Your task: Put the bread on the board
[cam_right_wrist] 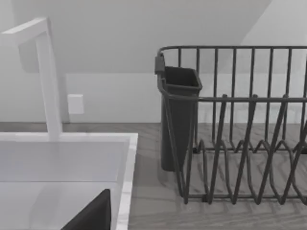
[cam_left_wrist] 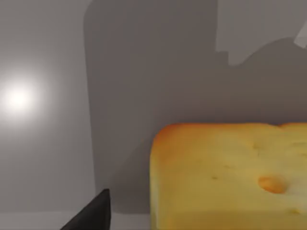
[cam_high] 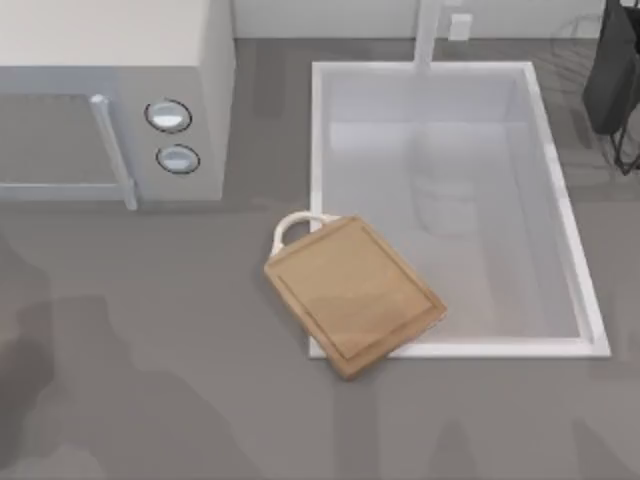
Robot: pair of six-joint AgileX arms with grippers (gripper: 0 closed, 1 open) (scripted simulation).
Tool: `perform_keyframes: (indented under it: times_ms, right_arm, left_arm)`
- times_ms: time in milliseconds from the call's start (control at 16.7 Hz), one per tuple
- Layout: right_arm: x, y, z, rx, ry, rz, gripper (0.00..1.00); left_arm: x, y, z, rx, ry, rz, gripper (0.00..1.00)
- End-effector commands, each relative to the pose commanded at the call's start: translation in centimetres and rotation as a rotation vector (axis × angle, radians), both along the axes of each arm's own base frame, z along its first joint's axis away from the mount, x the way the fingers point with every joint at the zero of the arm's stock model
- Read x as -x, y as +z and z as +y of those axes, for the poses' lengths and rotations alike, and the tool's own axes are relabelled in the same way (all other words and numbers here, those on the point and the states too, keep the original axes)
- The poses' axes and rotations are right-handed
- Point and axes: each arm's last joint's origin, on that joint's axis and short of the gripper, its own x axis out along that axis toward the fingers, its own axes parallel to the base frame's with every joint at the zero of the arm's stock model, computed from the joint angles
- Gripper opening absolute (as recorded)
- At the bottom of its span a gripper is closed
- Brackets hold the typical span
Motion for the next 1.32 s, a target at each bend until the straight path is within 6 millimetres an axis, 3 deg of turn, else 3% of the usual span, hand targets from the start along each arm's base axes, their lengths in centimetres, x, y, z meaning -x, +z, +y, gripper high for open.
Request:
perform_keyframes:
  times_ms: [60,840,1320]
  right_arm:
    - [0.00,0.00,0.00,0.000,0.000,0.000,1.00]
    - [0.00,0.00,0.00,0.000,0.000,0.000,1.00]
    - [0.00,0.00,0.00,0.000,0.000,0.000,1.00]
  left_arm:
    - [0.00,0.00,0.00,0.000,0.000,0.000,1.00]
    - [0.00,0.00,0.00,0.000,0.000,0.000,0.02]
    - [0.00,0.00,0.00,0.000,0.000,0.000,0.00]
